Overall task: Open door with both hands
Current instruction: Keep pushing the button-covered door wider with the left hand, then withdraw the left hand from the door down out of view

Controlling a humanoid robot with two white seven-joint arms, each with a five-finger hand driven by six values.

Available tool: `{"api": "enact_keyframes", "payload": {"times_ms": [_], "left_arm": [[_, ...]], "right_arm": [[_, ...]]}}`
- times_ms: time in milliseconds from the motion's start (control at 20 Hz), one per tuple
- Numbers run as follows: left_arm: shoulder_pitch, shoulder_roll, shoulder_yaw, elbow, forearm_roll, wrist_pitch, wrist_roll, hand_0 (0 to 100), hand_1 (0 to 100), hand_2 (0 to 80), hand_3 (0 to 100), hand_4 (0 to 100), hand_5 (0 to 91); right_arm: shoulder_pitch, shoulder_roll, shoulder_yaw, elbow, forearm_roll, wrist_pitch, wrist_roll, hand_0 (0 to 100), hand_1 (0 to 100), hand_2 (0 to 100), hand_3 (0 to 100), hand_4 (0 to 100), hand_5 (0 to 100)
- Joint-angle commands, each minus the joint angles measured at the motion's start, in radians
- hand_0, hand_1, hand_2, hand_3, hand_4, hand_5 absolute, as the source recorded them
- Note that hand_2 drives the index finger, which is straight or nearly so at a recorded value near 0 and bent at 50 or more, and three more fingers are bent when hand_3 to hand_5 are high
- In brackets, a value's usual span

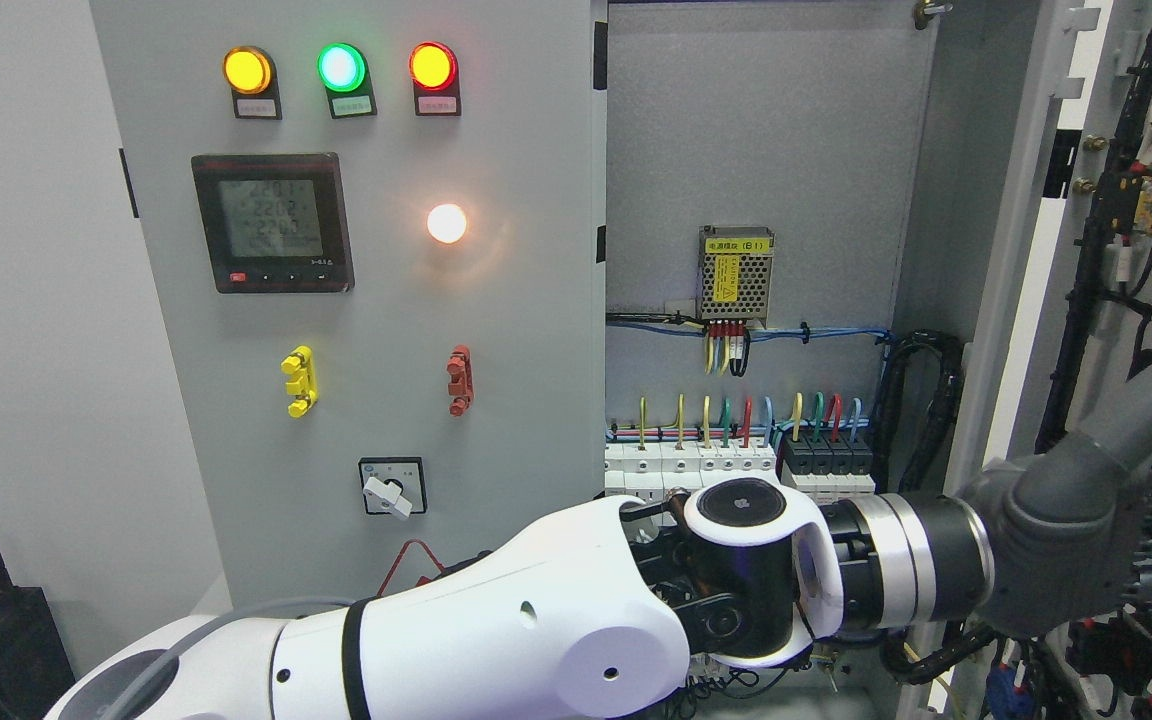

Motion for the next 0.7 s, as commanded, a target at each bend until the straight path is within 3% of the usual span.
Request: {"api": "enact_keyframes", "payload": {"times_ms": [0, 651], "left_arm": [[-0.031, 0.041, 0.035, -0.007, 0.034, 0.001, -0.011, 0, 0, 0.0, 0, 3, 0.0], [0.008, 0.372, 0.047, -0.176, 0.091, 0.042, -0.019, 0, 0, 0.0, 0, 3, 0.0]], "right_arm": [[0.001, 0.0, 0.0, 0.0, 0.0, 0.0, -0.001, 0, 0, 0, 0, 0, 0], [-0.001, 0.0, 0.0, 0.0, 0.0, 0.0, -0.001, 0, 0, 0, 0, 0, 0]]}}
